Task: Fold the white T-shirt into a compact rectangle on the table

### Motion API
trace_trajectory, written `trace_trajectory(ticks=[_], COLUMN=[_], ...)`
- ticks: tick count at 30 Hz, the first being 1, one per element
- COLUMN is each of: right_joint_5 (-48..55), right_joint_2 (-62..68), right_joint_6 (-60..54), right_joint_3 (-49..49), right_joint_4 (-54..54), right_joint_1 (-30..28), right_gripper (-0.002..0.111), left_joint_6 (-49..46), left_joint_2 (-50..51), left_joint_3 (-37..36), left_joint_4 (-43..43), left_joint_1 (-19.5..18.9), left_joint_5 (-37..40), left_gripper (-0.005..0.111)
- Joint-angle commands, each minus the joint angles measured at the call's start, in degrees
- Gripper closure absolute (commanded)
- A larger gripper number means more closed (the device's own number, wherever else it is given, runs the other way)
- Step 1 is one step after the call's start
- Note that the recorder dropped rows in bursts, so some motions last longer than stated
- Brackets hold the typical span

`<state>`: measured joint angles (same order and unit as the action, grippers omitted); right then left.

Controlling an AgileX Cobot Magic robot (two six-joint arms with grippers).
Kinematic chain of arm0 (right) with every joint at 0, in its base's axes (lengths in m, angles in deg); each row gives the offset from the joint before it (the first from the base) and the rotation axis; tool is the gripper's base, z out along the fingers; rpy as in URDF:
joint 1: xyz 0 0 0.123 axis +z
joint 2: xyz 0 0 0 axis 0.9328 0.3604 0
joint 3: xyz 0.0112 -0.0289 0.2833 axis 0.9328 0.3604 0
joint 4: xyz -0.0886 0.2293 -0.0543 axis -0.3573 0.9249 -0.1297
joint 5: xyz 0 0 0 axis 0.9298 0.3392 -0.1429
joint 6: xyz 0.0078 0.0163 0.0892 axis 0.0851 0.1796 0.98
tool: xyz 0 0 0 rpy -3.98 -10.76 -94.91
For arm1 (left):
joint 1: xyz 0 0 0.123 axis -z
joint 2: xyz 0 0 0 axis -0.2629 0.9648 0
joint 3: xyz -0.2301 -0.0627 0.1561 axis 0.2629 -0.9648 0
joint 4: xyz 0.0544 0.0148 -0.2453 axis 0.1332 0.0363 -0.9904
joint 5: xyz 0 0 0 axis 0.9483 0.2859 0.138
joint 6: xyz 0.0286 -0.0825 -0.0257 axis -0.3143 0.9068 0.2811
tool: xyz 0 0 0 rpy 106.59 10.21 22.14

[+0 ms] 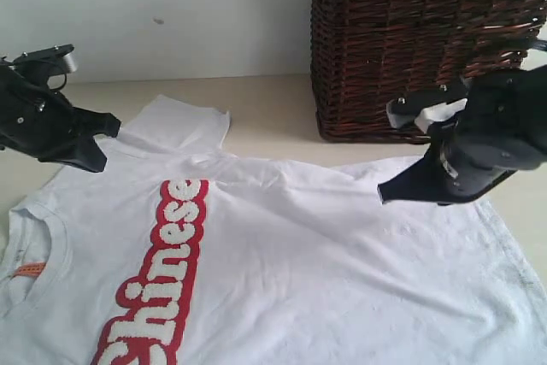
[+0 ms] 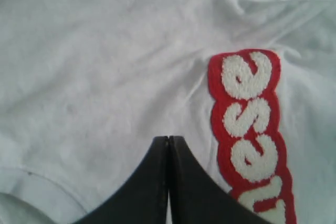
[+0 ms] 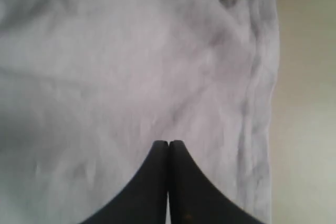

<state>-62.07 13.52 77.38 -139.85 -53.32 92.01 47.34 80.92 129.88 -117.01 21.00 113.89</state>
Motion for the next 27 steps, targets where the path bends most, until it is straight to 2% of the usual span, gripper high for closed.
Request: trace_trajectory(ticks=[1, 8, 15, 19, 23, 27], right_joint_5=[-3.42, -3.57, -3.45, -3.31, -3.42, -3.67], right_joint_2=[4.16, 10.86, 14.40, 15.52, 16.08, 16.08], right_joint_6=[-12.89, -30.80, -31.78, -31.67, -31.77, -31.91], right_joint_3=[-6.62, -12.65, -13.02, -13.02, -13.02, -13.02], right_joint_4=[10.94, 27.31, 24.83, 24.56, 24.67, 24.56], right_joint_1=[-6.52, -10.95, -12.42, -15.42, -18.04, -18.43], right_gripper=[0.108, 0.108, 0.108, 0.108, 0.108, 0.108], left_joint_6=[0.35, 0.45, 3.22, 6.52, 11.66, 12.20], left_joint_2=[5.65, 17.96, 28.41, 32.11, 34.12, 34.15], left_joint_3=[6.49, 22.02, 36.24, 39.76, 40.35, 40.62], left_joint_4=[0.77, 0.87, 1.69, 7.25, 17.64, 16.35], left_joint_1=[-0.07, -0.07, 0.04, 0.04, 0.04, -0.55], left_joint_5=[0.93, 1.16, 6.08, 7.57, 9.22, 8.75], left_gripper=[0.107, 0.107, 0.107, 0.107, 0.107, 0.107])
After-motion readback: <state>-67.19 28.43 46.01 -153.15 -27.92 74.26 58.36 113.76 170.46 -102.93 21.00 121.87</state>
